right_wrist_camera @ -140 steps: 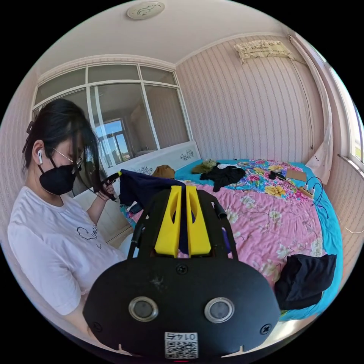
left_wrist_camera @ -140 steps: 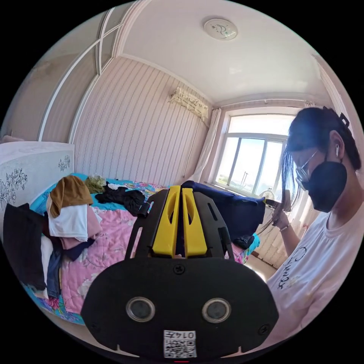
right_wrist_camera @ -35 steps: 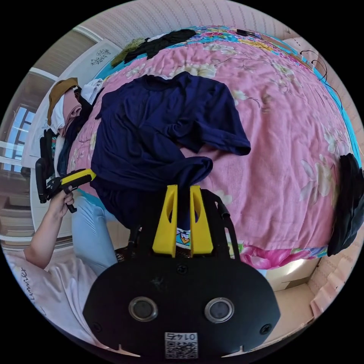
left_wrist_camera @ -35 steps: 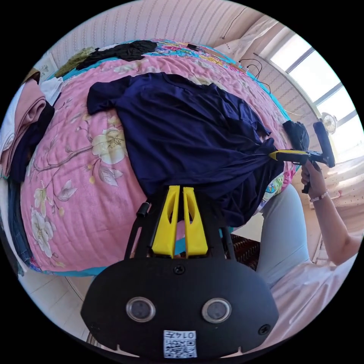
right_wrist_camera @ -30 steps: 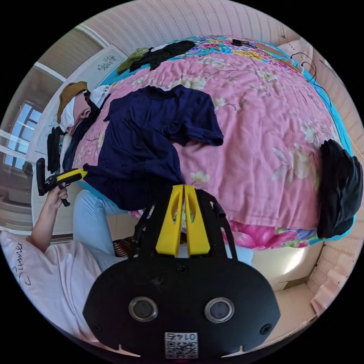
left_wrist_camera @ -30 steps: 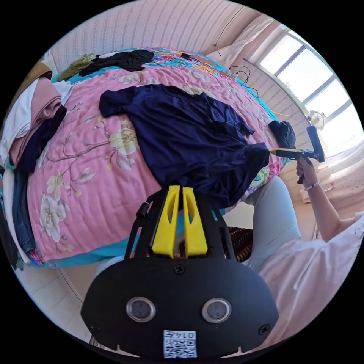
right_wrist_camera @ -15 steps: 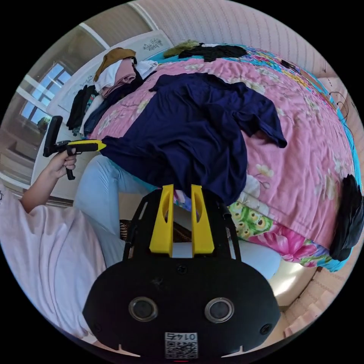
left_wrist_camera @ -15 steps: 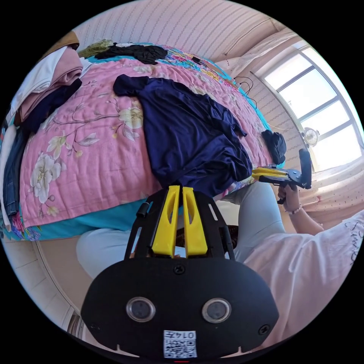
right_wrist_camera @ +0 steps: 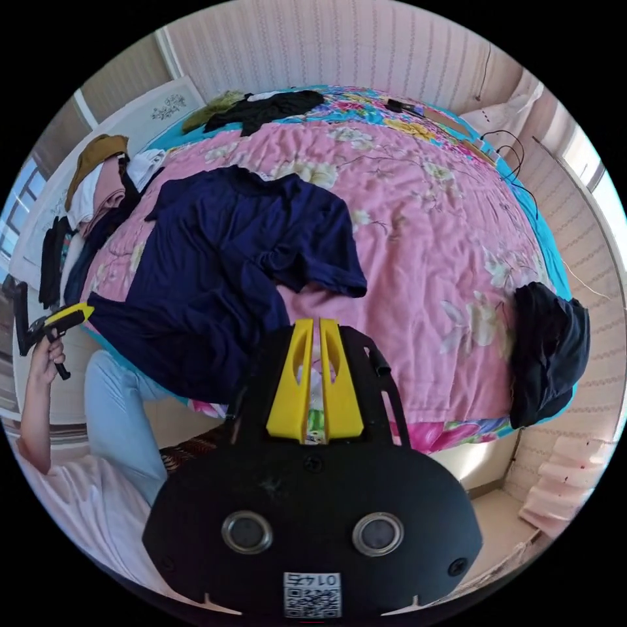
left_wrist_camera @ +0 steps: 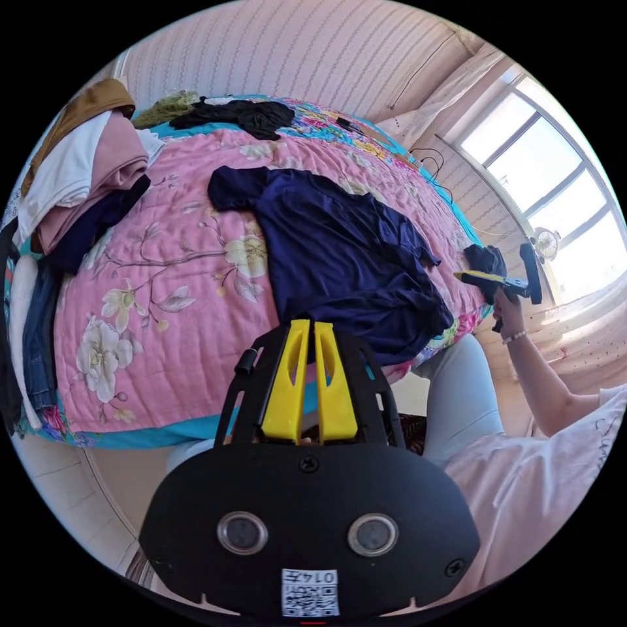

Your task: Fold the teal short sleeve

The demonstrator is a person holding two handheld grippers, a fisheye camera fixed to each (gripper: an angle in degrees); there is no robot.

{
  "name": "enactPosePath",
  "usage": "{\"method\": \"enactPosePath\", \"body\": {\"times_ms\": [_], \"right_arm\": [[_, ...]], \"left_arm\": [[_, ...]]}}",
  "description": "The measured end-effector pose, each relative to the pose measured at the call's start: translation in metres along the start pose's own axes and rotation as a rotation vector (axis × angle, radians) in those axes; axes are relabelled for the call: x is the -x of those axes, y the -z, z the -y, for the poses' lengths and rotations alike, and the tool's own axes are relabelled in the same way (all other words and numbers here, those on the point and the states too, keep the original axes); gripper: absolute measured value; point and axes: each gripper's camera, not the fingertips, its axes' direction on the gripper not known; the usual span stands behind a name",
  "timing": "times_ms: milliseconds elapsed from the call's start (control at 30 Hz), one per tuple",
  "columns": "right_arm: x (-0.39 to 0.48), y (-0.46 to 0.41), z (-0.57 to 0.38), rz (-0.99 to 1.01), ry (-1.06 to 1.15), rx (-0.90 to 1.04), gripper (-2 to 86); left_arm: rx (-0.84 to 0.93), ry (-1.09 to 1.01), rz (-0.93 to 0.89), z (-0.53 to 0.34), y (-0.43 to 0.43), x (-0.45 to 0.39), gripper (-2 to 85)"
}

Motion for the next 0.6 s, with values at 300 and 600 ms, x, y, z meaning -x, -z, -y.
{"method": "enactPosePath", "body": {"times_ms": [300,600], "right_arm": [[0.111,-0.030,-0.040,0.079,0.378,0.154,-0.9],[0.048,-0.030,0.005,0.043,0.109,0.169,-0.9]], "left_arm": [[0.022,0.046,-0.053,-0.001,-0.009,0.010,-1.0],[0.013,0.041,-0.076,0.003,0.000,0.016,-1.0]]}}
